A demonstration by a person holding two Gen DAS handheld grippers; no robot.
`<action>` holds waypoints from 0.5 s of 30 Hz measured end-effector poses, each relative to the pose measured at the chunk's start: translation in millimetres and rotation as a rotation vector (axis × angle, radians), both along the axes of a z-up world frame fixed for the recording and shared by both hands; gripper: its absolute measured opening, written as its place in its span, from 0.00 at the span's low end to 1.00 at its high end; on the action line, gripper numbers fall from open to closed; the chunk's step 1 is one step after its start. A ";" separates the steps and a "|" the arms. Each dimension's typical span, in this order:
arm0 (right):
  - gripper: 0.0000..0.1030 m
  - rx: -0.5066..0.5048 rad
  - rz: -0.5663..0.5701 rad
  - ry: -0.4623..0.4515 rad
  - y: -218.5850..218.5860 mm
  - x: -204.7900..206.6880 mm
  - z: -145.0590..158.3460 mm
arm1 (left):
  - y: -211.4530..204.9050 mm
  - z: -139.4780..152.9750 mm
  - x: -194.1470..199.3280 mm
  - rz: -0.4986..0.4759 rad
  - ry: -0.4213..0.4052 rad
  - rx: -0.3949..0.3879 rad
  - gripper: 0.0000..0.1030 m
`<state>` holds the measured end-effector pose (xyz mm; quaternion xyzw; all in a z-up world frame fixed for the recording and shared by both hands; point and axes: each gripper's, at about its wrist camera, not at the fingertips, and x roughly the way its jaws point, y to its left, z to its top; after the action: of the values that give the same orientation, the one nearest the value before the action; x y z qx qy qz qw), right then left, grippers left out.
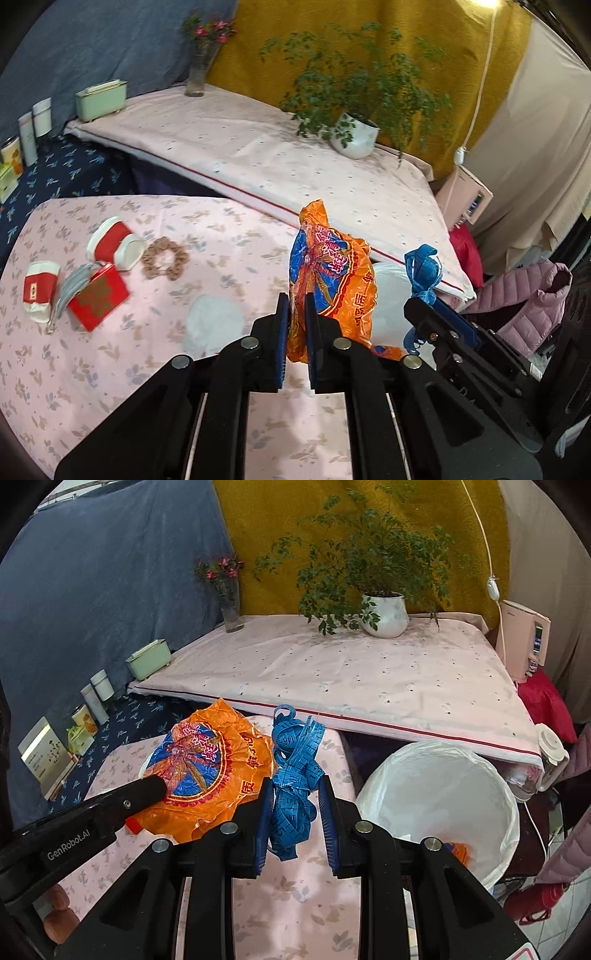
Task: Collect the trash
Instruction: 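Carry the blue ribbon and orange wrapper to the bin and release them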
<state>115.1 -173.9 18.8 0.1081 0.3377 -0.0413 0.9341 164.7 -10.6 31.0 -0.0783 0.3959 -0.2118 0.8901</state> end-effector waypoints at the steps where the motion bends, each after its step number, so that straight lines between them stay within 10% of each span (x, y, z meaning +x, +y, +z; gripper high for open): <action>1: 0.23 0.002 -0.012 -0.001 -7.0 -2.9 0.2 | -7.9 1.7 -1.2 -0.012 -0.003 0.001 0.08; 15: 0.23 0.008 -0.161 0.015 -92.0 -34.2 -9.9 | -106.9 6.1 -10.5 -0.187 -0.017 0.029 0.08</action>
<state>80.9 -265.9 8.9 0.1383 0.3350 -0.1158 0.9248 154.2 -117.6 37.0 -0.0262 0.3970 -0.2888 0.8708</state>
